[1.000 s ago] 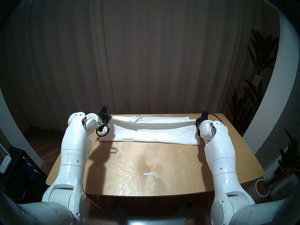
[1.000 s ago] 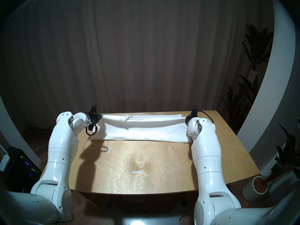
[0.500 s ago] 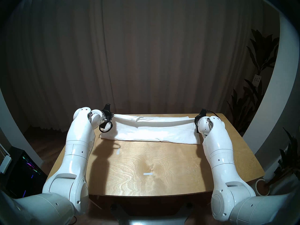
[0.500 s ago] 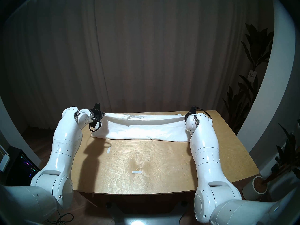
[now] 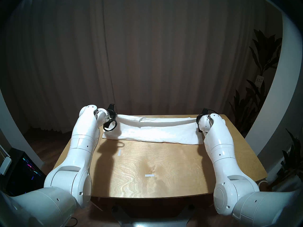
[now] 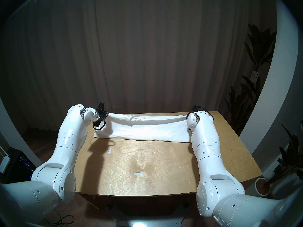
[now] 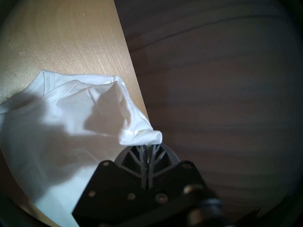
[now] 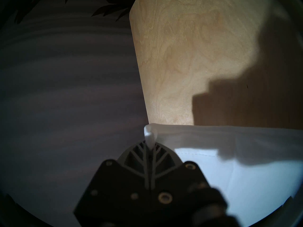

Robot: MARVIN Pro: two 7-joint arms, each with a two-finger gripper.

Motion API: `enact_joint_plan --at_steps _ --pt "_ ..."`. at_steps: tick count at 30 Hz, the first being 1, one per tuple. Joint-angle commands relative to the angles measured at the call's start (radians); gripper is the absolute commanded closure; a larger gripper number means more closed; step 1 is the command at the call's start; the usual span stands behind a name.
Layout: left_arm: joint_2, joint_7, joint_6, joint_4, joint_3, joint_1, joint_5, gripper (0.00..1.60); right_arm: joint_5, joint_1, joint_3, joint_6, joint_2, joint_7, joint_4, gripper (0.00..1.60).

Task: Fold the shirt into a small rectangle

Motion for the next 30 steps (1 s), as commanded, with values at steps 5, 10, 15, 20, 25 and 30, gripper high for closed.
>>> enact_joint_plan --at_steps 5,10,15,20,25,30 --pt "0.001 -0.016 -0.02 0.053 0.007 -0.102 0.017 1.6 -0.006 0.085 -0.004 -0.013 0.005 0.009 0.041 1.6" --pt "0.0 -0.019 -0.028 0.085 0.013 -0.124 0.025 1.6 -0.007 0.103 -0.008 -0.017 0.005 0.009 0.068 1.6" --pt "-0.004 -0.025 -0.036 0.113 0.021 -0.152 0.032 1.57 -0.009 0.125 -0.011 -0.02 0.006 0.011 0.091 1.17" --pt "-0.007 -0.03 -0.044 0.135 0.029 -0.177 0.04 0.19 -0.01 0.145 -0.013 -0.023 0.009 0.013 0.106 0.23" --pt "-0.009 -0.037 -0.054 0.156 0.036 -0.199 0.049 0.0 -0.013 0.167 -0.014 -0.027 0.012 0.015 0.119 0.0" --pt "-0.009 -0.045 -0.064 0.169 0.04 -0.221 0.056 0.0 -0.015 0.187 -0.015 -0.032 0.015 0.017 0.13 0.0"
